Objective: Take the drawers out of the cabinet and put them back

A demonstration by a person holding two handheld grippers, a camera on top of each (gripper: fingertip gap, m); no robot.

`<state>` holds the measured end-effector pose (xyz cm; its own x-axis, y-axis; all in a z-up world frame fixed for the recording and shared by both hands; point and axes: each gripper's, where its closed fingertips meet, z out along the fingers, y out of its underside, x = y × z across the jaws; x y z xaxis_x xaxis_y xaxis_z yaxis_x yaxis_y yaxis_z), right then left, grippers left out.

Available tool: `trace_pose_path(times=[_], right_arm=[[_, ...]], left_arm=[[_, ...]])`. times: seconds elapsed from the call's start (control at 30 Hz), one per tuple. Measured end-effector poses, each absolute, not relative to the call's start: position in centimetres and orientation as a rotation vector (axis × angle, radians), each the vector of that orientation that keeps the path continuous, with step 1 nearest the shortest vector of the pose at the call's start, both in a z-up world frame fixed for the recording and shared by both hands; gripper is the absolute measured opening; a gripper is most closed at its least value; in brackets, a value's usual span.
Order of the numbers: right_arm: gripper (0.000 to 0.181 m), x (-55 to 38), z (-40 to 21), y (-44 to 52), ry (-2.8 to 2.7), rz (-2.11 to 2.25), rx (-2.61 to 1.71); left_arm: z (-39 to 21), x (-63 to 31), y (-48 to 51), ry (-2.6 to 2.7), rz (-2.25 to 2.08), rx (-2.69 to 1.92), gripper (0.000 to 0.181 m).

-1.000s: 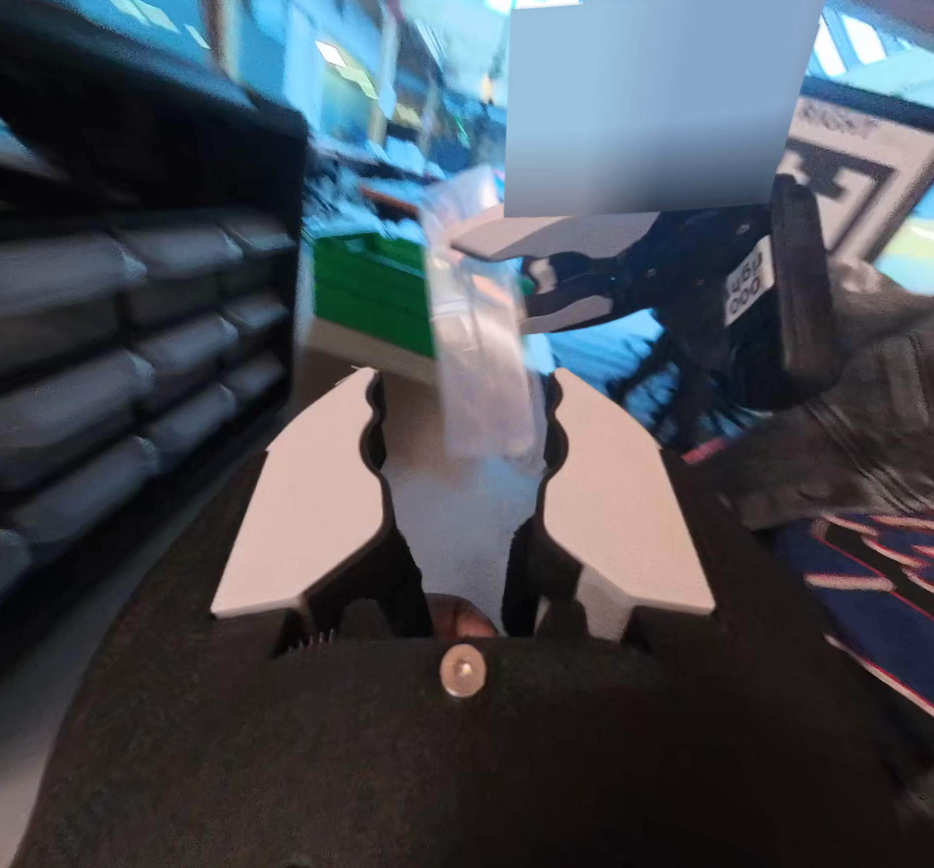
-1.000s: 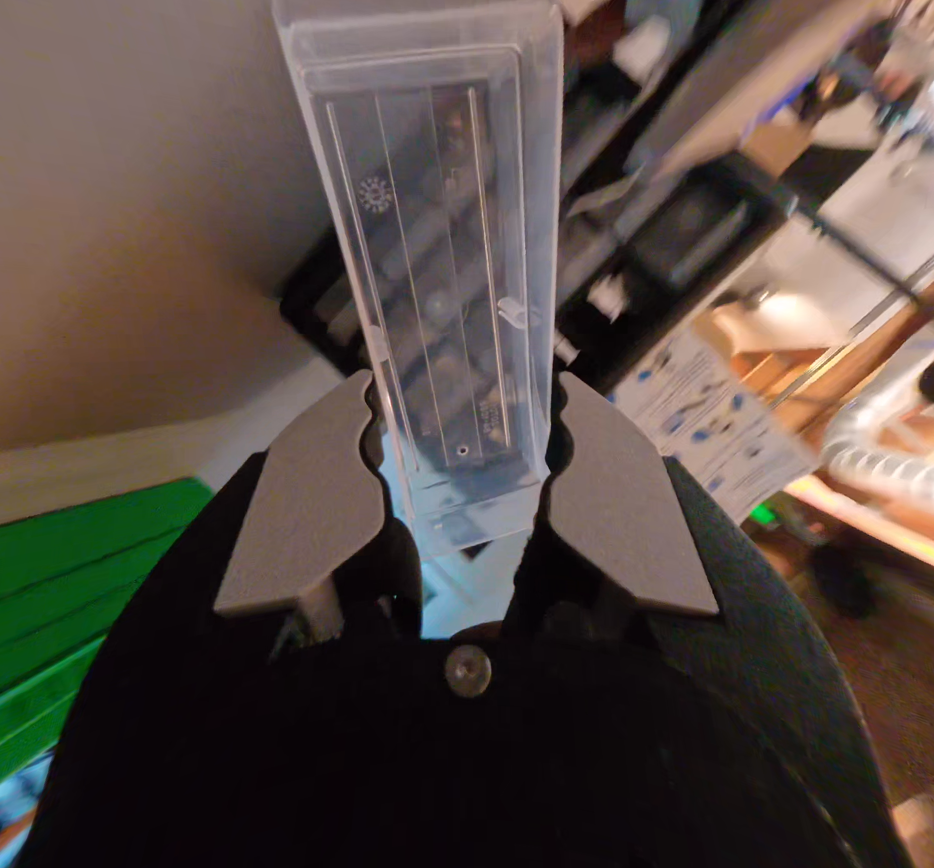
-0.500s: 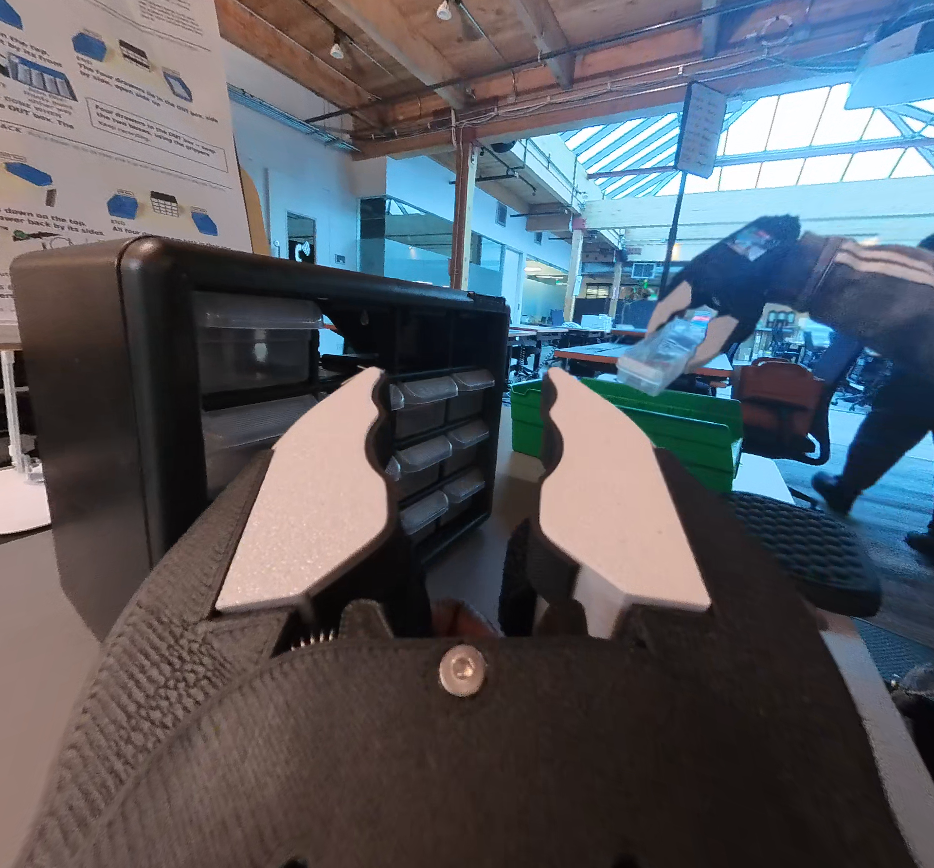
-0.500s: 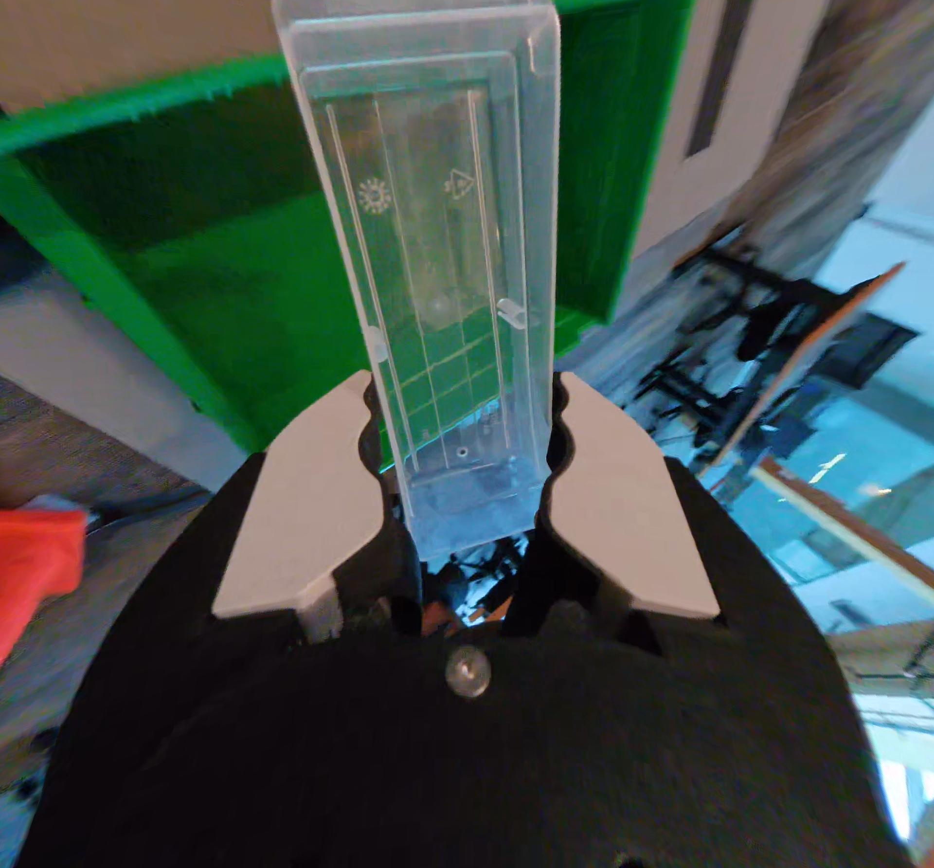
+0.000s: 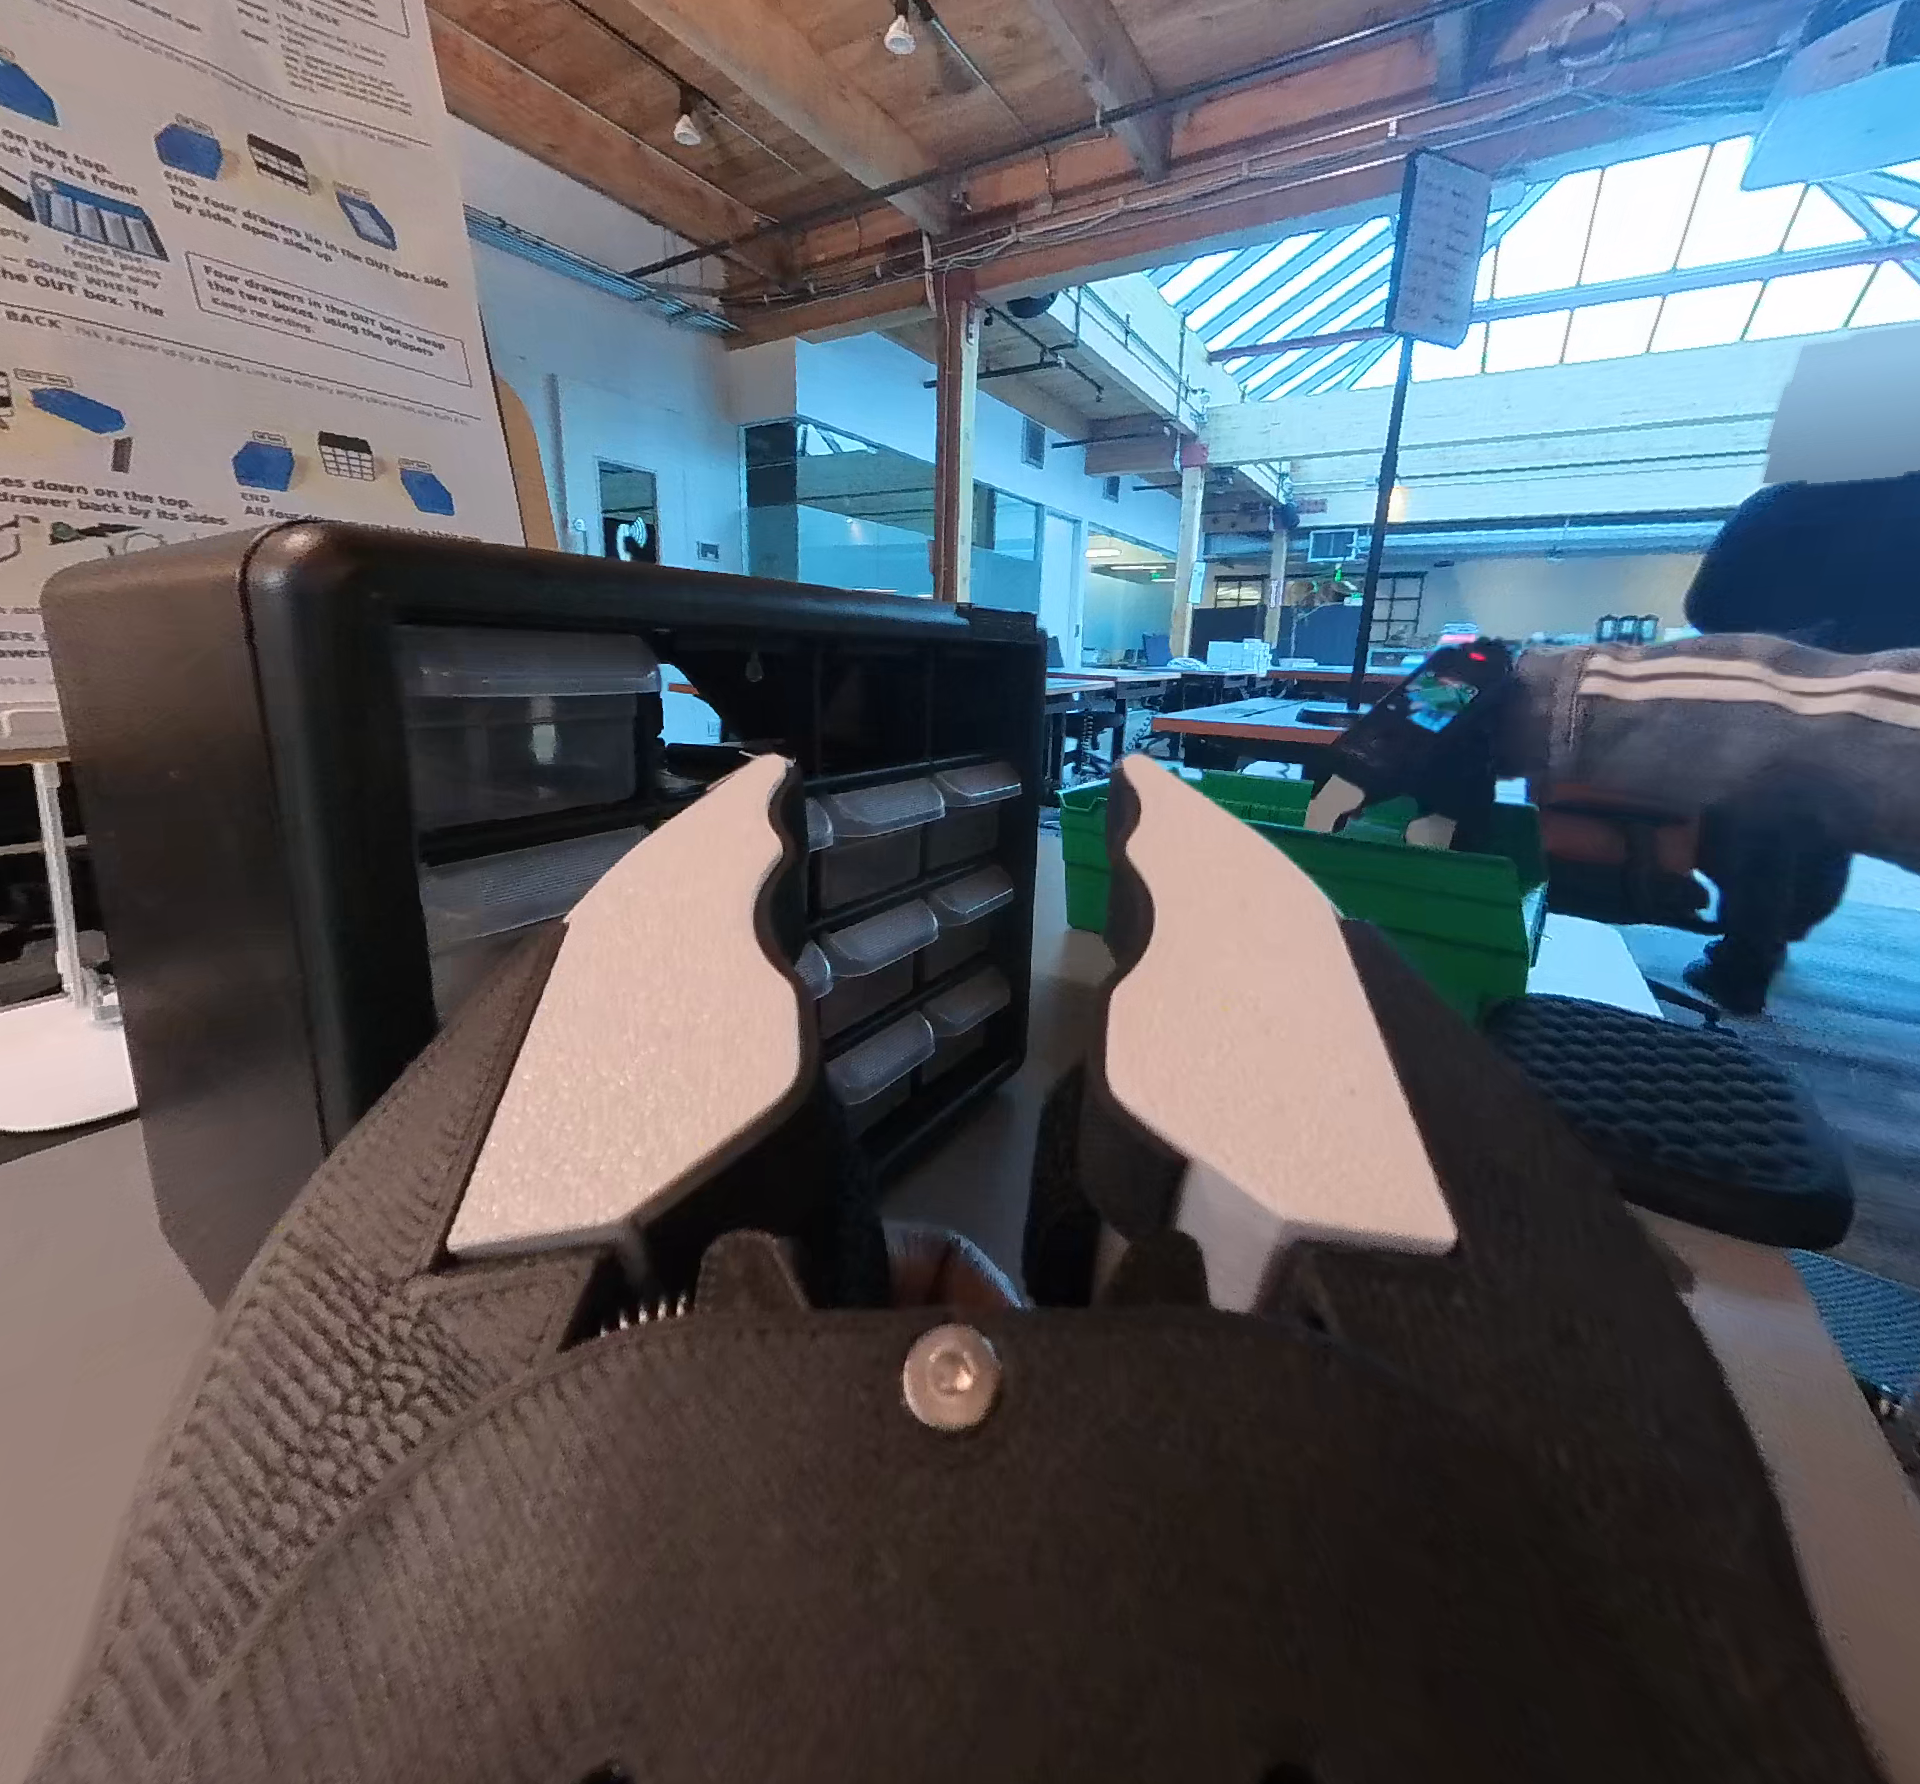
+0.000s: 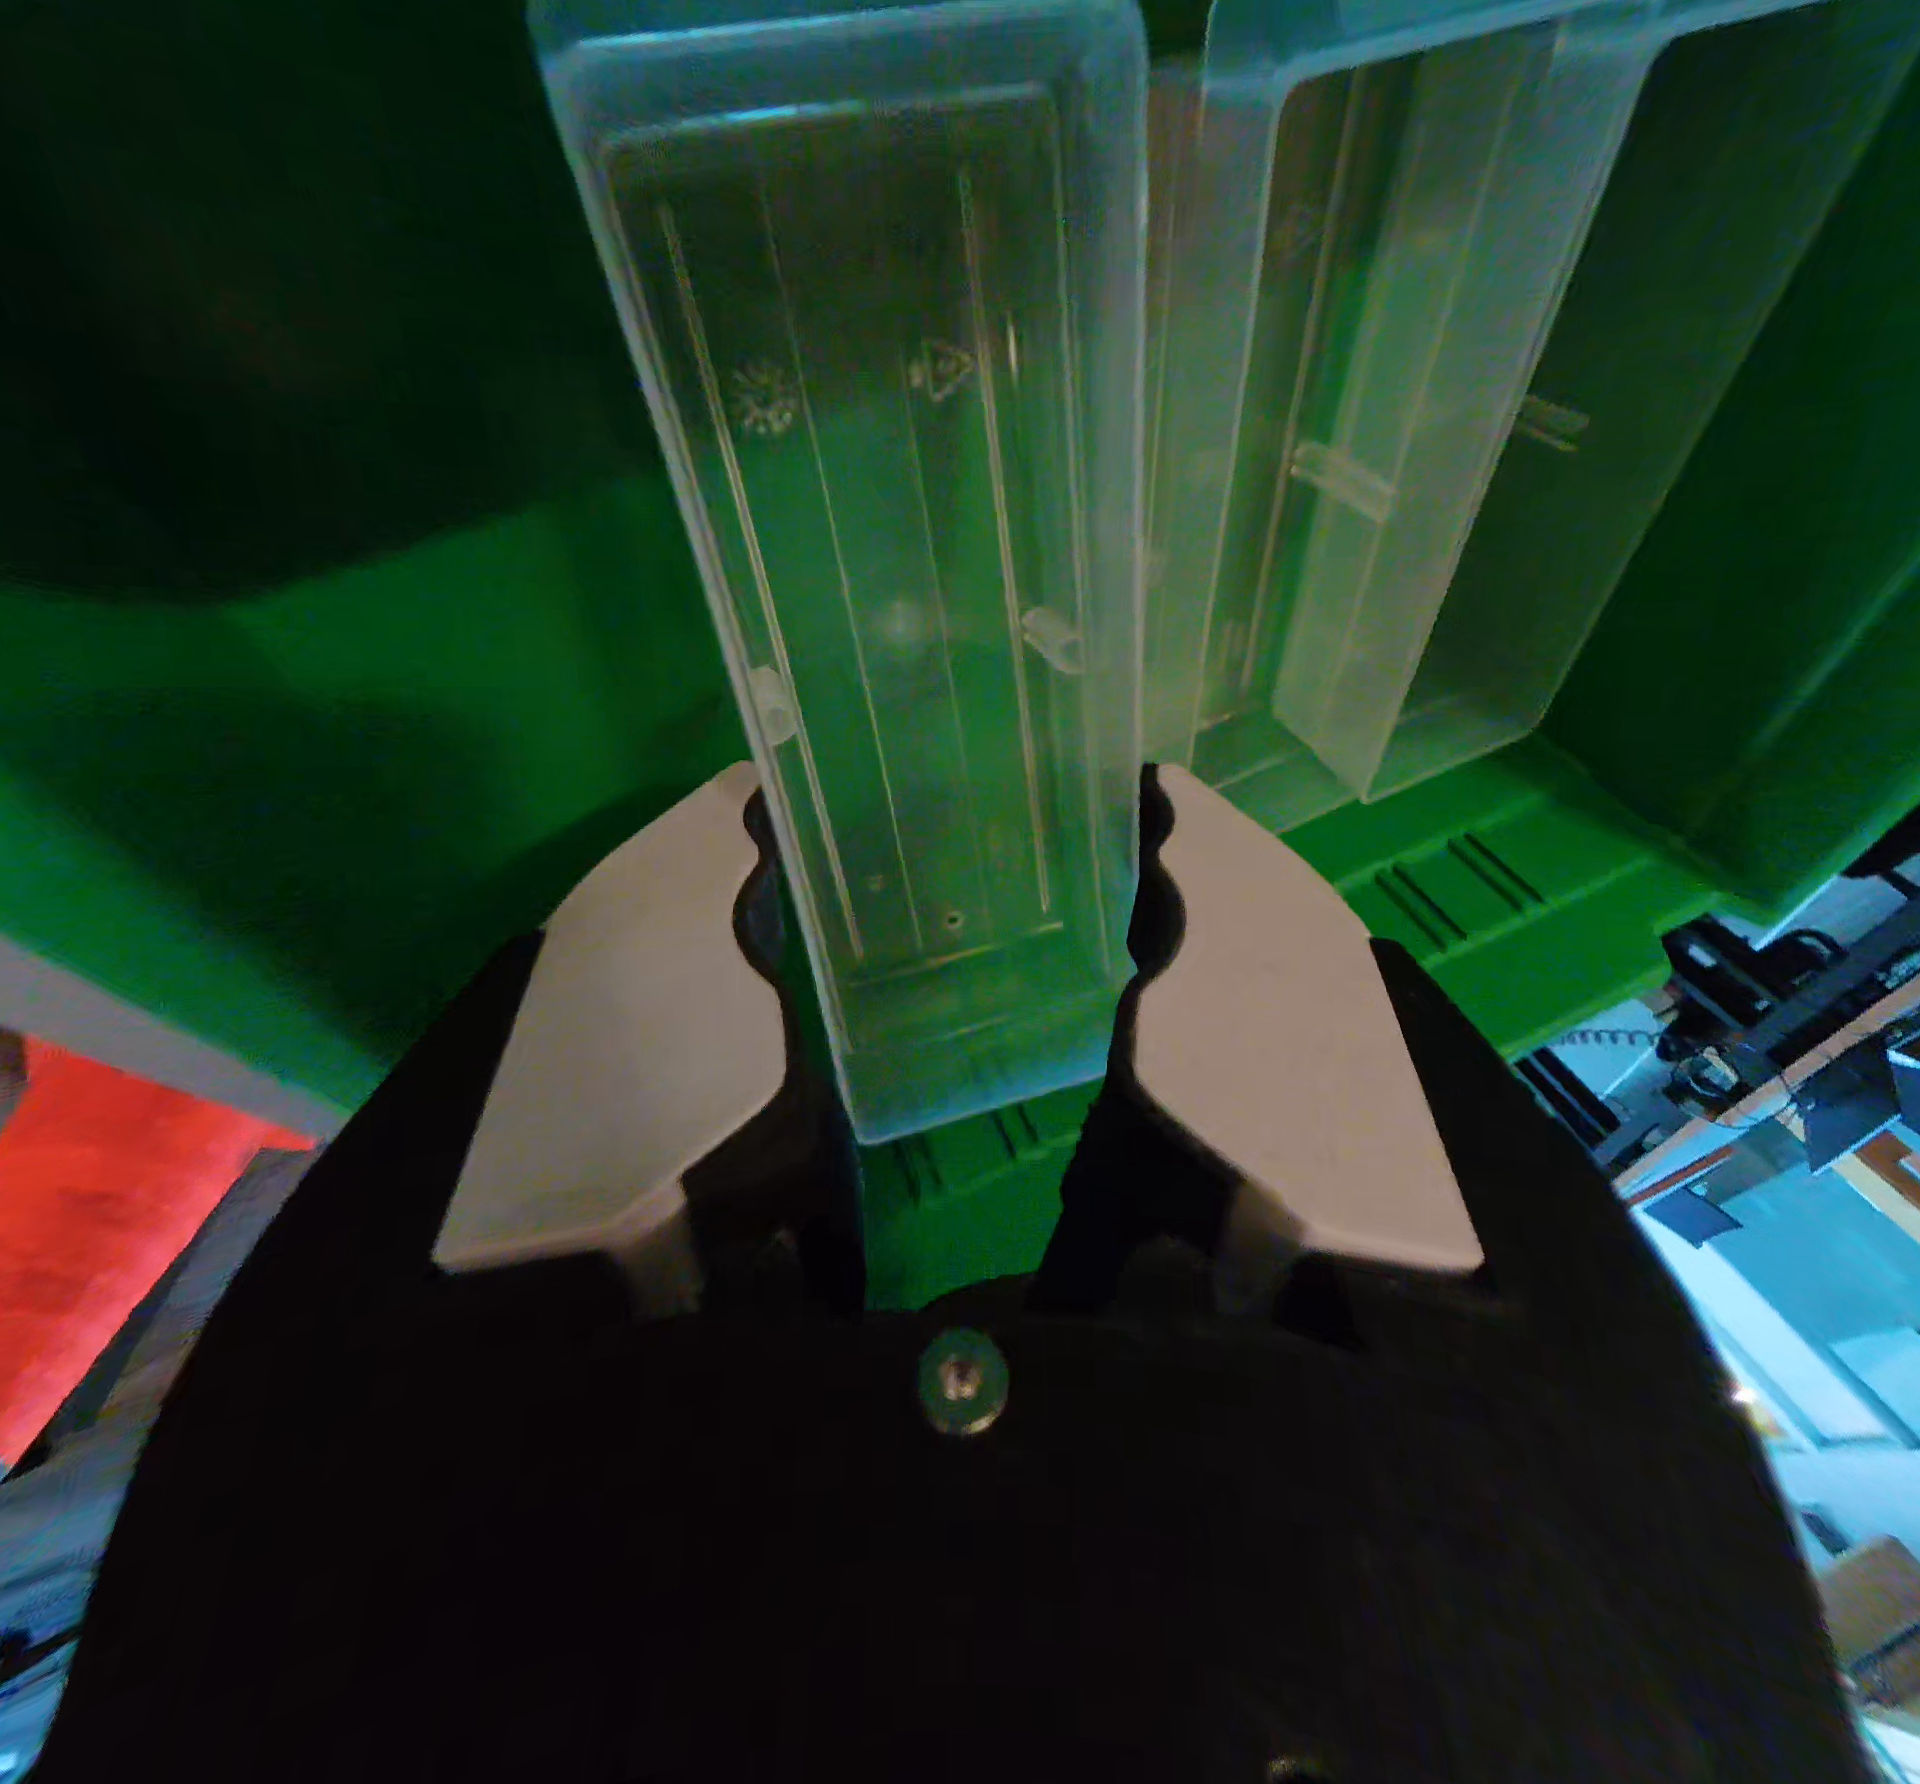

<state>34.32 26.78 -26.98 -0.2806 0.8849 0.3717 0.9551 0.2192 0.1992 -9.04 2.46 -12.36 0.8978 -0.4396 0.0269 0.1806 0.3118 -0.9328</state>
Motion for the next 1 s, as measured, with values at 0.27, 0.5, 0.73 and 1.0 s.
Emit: trace_pose_path(times=[0.27,0.5,0.73,1.0], right_arm=[[0.068,35.0,-28.9,27.9,-2.304,-0.663,-1.724],[0.071,34.8,-28.6,28.6,-2.223,-0.669,-1.689],[0.073,35.0,-28.0,28.9,-2.170,-0.650,-1.697],[0.037,33.5,-27.6,27.7,-2.144,-0.507,-1.610]], left_arm=[[-12.6,-8.8,2.5,0.268,-0.416,-1.197,0.054],[-12.7,-8.5,2.5,0.282,-0.420,-1.201,0.054],[-12.9,-8.3,2.5,0.300,-0.416,-1.211,0.054],[-12.9,-8.2,2.5,0.305,-0.413,-1.212,0.054]])
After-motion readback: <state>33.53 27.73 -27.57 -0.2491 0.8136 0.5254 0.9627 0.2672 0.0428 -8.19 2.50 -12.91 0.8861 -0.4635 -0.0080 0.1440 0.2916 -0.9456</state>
